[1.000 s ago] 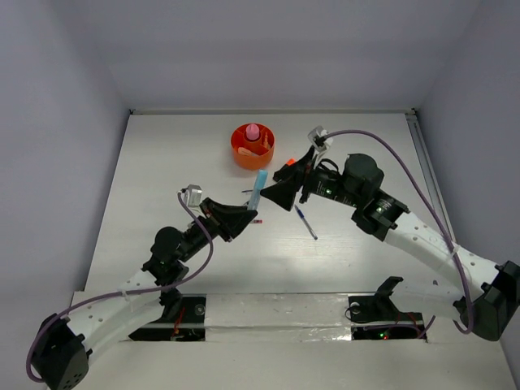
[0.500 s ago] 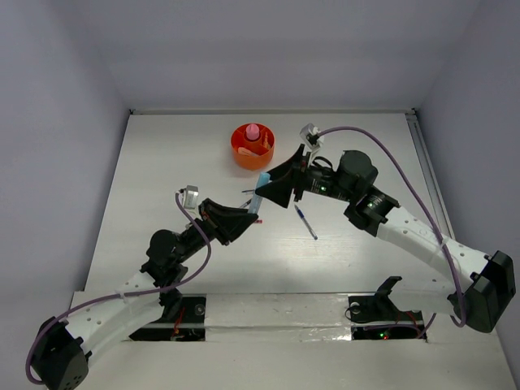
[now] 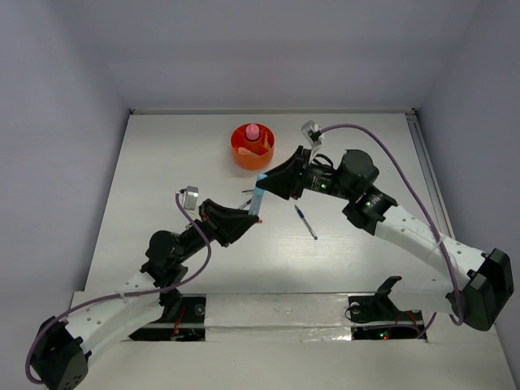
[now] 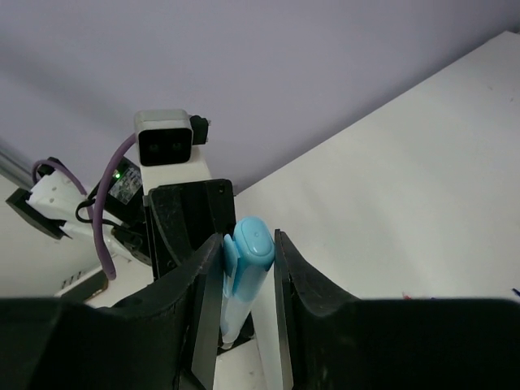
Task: Sort the stationery into containers
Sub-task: Close the pen cap on the pen.
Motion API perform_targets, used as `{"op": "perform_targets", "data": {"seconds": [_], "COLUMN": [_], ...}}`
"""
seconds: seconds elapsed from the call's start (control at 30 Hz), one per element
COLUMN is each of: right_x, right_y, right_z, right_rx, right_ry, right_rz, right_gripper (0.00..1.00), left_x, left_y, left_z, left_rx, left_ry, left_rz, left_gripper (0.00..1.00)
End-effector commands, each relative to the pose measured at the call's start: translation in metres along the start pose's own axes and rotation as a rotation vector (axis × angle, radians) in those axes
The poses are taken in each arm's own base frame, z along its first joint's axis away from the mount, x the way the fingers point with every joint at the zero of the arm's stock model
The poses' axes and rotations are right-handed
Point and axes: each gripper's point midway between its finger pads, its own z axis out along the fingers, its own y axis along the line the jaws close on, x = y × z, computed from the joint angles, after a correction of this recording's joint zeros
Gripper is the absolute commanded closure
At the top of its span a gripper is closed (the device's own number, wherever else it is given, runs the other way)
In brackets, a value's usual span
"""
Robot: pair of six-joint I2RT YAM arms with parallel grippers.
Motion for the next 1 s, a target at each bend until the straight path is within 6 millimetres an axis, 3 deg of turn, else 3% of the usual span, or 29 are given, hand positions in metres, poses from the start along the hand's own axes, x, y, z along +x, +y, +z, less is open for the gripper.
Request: {"op": "perform_targets", "data": {"seconds": [0.0, 0.03, 0.33, 0.57, 0.67, 0.97], "right_x": [0.003, 0.004, 0.064, 0.099, 0.124, 0.174], "right_y": [0.003, 0.004, -0.014, -0.017, -0.024, -0.016], "right_z": [0.003, 0.004, 0.005, -0.005, -0.016, -0.028], "right_rx": [-0.046, -0.057, -0.113, -0.116, -0.079, -0.090], "right_ry": [0.002, 0.001, 0.094, 0.172, 0.207, 0.255], "right_rz": [-0.014, -0.004, 0.127, 0.170, 0.192, 0.262], "right_gripper": [0.96, 1.00, 1.00, 1.00, 1.00, 1.00], "left_x": [-0.017, -0.020, -0.052, -0.068, -0.077, -0.108], "left_y": [-0.021, -0.024, -0.057, -0.052, -0.053, -0.075], "left_z": [0.002, 0.004, 0.016, 0.025, 0.027, 0.040], "left_rx": [0.079, 0.086, 0.174, 0.102, 0.086, 0.115], "left_ry": [-0.052, -0.060, -0.107, -0.145, -0.170, -0.221], "left_rz": [0.024, 0.029, 0.092, 0.113, 0.124, 0.176], "left_gripper": [1.00, 1.00, 1.00, 1.00, 1.00, 1.00]}}
